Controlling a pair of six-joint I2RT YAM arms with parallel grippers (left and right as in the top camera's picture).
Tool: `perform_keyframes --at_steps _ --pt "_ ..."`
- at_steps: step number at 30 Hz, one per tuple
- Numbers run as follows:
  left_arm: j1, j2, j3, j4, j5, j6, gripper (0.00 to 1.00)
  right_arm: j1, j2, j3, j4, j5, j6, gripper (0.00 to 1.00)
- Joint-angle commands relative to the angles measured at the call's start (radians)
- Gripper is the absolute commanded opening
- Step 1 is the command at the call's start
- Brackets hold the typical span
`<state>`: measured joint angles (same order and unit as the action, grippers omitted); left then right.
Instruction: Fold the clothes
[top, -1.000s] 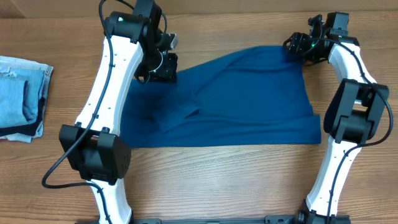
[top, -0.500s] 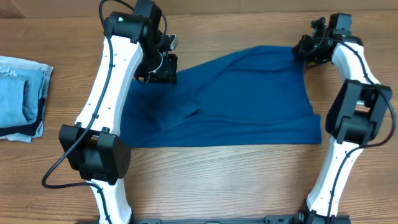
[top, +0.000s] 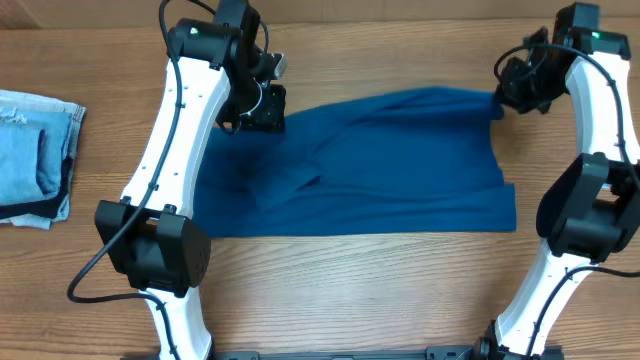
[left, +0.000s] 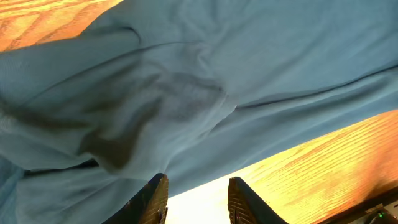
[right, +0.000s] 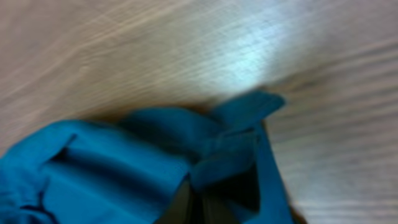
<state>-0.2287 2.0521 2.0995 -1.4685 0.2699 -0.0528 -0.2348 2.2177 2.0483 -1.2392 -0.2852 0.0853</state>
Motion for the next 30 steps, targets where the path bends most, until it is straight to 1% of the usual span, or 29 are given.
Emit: perform_keyframes --at_steps 1,2,5,6,7,8,11,12,15,18,21,29,30 --pt "-0.002 0.003 0.009 0.008 0.011 0.005 0.35 -0.002 -0.007 0.012 -0.071 0.092 -0.004 0.04" --pt "-0.002 0.003 0.009 0.012 0.012 0.005 0.36 -0.001 -0.007 0.011 -0.093 0.099 -0.007 0.04" --pt "-0.002 0.003 0.009 0.03 0.011 0.005 0.35 -0.001 -0.007 0.011 -0.145 0.129 -0.008 0.11" --pt "-0.001 0.003 0.009 0.033 0.012 0.005 0.36 -0.001 -0.007 0.012 -0.163 0.142 -0.009 0.2" --pt "-0.002 0.003 0.009 0.034 0.012 0.005 0.36 -0.001 -0.007 0.011 -0.173 0.153 -0.01 0.35" --pt "-0.002 0.003 0.009 0.035 0.012 0.005 0.36 -0.001 -0.007 0.011 -0.174 0.162 -0.01 0.4" --pt "-0.001 0.003 0.009 0.042 0.012 0.005 0.36 -0.001 -0.007 0.011 -0.102 0.177 -0.006 0.64" --pt "-0.001 0.003 0.009 0.042 0.012 0.005 0.36 -0.001 -0.007 0.012 -0.074 0.166 -0.006 0.68" --pt "-0.001 0.003 0.009 0.042 0.012 0.005 0.35 -0.001 0.001 0.011 -0.015 0.135 -0.007 0.73" --pt "-0.001 0.003 0.009 0.042 0.012 0.005 0.35 0.0 0.039 -0.028 0.061 0.106 -0.006 0.73" --pt "-0.001 0.003 0.009 0.042 0.012 0.005 0.36 0.0 0.091 -0.035 0.056 0.104 -0.003 0.72" --pt "-0.001 0.003 0.009 0.06 0.012 0.005 0.37 0.005 0.175 -0.047 0.043 0.042 0.0 0.65" --pt "-0.001 0.003 0.009 0.06 0.012 0.005 0.37 0.006 0.18 -0.051 0.045 0.029 0.001 0.62"
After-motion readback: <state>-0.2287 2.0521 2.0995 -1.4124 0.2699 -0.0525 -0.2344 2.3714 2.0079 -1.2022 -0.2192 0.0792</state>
